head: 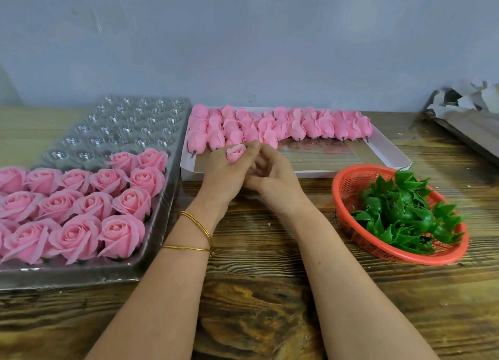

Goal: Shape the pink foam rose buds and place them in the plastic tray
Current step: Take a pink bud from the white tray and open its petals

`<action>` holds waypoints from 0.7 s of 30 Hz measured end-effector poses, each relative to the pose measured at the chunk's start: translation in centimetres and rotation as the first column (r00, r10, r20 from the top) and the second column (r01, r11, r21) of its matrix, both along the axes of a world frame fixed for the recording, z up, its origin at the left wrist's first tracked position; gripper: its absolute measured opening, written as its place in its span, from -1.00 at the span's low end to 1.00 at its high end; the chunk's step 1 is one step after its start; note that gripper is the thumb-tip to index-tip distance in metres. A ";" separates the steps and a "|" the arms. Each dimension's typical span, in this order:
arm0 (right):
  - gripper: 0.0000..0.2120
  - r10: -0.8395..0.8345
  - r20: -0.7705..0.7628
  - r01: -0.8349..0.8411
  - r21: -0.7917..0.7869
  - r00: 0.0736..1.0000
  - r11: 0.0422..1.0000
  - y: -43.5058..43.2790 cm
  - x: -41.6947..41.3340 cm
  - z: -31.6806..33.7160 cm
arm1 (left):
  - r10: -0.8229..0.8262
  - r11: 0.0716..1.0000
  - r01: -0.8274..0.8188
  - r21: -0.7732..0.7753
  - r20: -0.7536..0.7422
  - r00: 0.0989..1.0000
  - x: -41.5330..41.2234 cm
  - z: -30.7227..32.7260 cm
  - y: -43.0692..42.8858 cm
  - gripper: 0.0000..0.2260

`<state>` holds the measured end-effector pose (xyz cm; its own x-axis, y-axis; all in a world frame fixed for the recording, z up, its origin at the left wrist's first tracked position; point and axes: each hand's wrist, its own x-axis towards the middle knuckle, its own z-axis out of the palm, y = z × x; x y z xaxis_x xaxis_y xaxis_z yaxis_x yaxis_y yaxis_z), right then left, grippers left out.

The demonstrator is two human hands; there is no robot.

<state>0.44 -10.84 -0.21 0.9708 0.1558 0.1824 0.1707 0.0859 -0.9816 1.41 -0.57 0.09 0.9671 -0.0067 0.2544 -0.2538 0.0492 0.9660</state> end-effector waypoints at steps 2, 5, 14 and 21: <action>-0.54 -0.031 0.006 0.031 -0.009 0.999 0.999 0.1 0.0 0.0 | 0.003 0.999 -0.004 -0.035 -0.016 1.000 0.0 0.1 -0.1 -0.66; -0.54 -0.062 0.032 0.063 -0.042 0.998 0.997 0.2 -0.1 0.1 | 0.013 0.999 -0.014 -0.046 -0.036 0.999 0.0 0.1 -0.3 -0.59; -0.54 -0.075 0.048 0.078 -0.061 0.996 0.995 0.1 0.0 0.0 | -0.058 0.995 0.057 -0.078 -0.007 0.998 0.0 0.1 -0.3 -0.76; -0.50 0.013 0.007 -0.013 0.015 1.000 1.000 0.0 0.2 -0.4 | -0.056 0.998 0.056 -0.004 0.002 0.998 0.1 0.0 0.3 -0.80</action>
